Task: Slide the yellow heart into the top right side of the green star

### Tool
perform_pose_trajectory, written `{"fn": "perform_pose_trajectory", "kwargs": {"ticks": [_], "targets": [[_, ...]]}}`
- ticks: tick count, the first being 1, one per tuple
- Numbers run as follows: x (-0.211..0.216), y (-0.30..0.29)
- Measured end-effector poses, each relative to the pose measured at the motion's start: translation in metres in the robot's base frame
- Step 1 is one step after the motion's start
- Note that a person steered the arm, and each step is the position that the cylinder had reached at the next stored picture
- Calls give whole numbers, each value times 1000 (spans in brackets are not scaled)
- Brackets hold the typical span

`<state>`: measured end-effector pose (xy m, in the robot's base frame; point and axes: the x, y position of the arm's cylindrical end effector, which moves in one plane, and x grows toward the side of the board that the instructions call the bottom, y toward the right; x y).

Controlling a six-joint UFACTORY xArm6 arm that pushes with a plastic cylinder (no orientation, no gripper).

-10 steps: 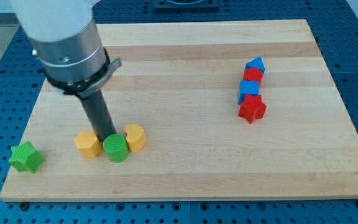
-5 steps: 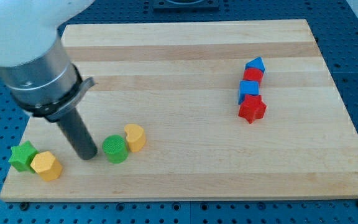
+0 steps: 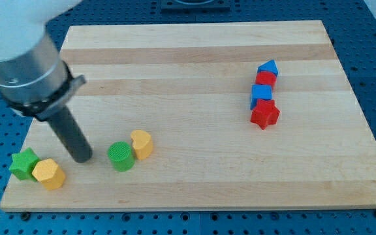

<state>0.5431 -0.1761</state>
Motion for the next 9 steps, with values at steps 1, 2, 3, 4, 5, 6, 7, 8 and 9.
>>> {"fn": "perform_pose_trajectory", "kwargs": {"ticks": [1,2,3,4,5,6,7,8,9], "targets": [[21,39],[51,82],[64,129],[60,177],[37,178],[9,174],[-5,139],[-14,93],[-18,46]]}}
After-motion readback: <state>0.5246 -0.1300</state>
